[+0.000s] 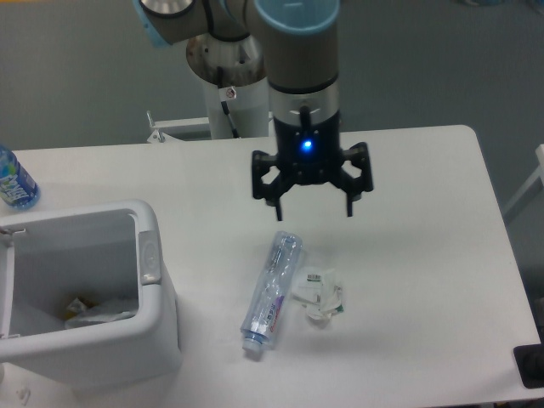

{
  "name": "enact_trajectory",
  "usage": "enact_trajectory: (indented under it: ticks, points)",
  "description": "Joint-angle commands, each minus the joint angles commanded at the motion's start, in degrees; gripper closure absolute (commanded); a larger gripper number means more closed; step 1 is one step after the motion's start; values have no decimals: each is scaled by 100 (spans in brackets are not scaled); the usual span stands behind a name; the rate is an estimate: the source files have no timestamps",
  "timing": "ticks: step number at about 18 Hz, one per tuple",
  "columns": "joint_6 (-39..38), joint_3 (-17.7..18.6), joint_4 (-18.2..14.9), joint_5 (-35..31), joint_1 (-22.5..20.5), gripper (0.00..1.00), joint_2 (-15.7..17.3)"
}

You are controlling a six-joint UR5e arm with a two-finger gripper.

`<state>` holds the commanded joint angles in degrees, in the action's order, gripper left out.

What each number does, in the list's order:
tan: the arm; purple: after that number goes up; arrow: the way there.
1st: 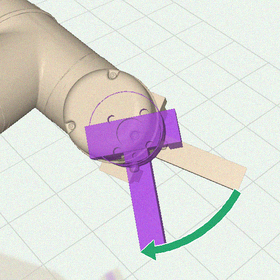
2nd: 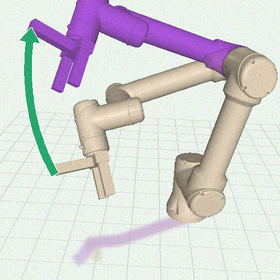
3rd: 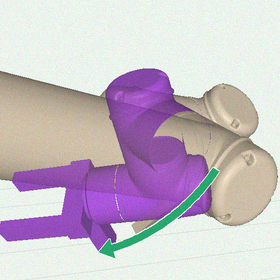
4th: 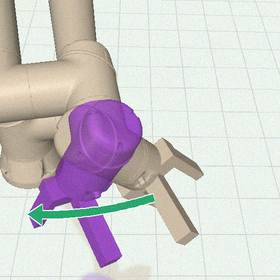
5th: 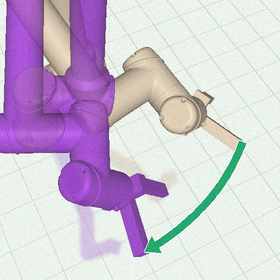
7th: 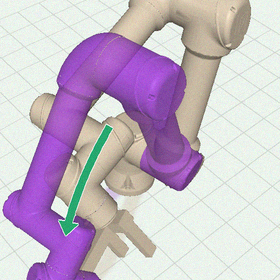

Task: Place the trash in the trash can
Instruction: 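Lower the open gripper over the crumpled clear plastic wrapper, then close the gripper on the wrapper and lift it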

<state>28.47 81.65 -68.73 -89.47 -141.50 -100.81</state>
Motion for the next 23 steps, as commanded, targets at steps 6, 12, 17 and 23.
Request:
enact_trajectory:
  ticks: [6,12,17,23]
  points:
    - [194,306,210,-79,-96,0,-254]
    - [211,1300,1749,-422,-167,0,-711]
    - [1326,1345,1846,-404,-273,0,-1204]
    - [1573,1415,2083,-422,-229,0,-1591]
